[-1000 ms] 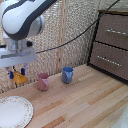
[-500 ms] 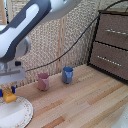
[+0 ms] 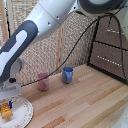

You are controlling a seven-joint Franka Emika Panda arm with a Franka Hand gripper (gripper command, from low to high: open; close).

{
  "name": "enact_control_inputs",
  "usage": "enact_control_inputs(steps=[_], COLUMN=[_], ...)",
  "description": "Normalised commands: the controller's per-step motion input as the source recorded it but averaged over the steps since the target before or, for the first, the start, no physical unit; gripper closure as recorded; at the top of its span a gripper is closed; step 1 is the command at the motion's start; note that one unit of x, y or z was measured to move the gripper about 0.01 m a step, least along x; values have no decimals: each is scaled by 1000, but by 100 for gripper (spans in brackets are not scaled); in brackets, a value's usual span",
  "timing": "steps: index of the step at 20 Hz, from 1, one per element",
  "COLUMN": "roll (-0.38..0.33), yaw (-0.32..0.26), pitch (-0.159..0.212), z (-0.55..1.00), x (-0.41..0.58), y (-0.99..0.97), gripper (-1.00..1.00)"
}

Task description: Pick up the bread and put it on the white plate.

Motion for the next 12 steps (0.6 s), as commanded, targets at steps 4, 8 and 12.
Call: enact_control_inputs(steps=[4, 8, 12], roll=[-281, -214, -84], yaw=[27, 140, 131], pitch=[-240, -214, -145], z=[0, -63, -161], x=[282, 289, 193], y=[116, 5, 0], gripper=[100, 100, 100])
